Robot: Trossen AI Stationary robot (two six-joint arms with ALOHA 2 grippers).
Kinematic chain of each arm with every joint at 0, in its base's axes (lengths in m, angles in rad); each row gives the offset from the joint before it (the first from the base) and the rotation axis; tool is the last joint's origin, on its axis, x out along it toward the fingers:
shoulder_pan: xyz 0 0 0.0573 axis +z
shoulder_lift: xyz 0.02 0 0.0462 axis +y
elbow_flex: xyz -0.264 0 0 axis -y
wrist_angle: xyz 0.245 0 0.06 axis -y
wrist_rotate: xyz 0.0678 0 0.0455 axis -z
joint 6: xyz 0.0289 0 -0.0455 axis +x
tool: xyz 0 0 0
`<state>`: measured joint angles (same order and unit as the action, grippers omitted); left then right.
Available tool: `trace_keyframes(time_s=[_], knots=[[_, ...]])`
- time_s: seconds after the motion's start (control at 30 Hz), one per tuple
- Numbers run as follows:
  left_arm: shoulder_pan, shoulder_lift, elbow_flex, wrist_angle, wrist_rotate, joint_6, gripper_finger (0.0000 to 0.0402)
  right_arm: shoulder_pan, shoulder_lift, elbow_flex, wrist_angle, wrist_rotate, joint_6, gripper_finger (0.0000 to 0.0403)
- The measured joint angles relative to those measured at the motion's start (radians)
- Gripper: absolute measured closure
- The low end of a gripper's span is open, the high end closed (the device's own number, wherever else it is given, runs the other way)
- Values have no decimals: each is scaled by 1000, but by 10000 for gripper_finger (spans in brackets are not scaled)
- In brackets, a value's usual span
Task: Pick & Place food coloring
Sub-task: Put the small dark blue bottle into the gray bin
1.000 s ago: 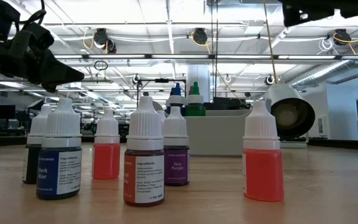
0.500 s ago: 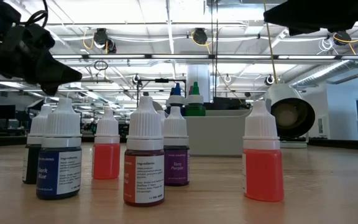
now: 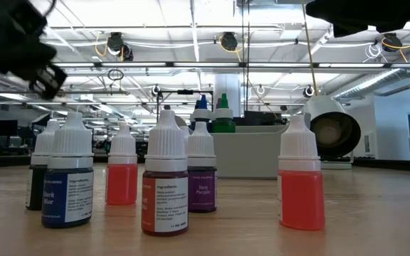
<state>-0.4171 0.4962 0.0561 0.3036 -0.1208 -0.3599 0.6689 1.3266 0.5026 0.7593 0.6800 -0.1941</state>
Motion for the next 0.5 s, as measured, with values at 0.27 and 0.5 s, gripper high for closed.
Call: trace_keyframes(time_s=[0.27, 0.5], knots=[[-320, 446, 274, -26, -395, 34, 383, 0, 0, 0, 0, 0, 18, 402], [-401, 884, 660, -283, -419, 5, 383, 0, 0, 0, 2, 0, 25, 402]])
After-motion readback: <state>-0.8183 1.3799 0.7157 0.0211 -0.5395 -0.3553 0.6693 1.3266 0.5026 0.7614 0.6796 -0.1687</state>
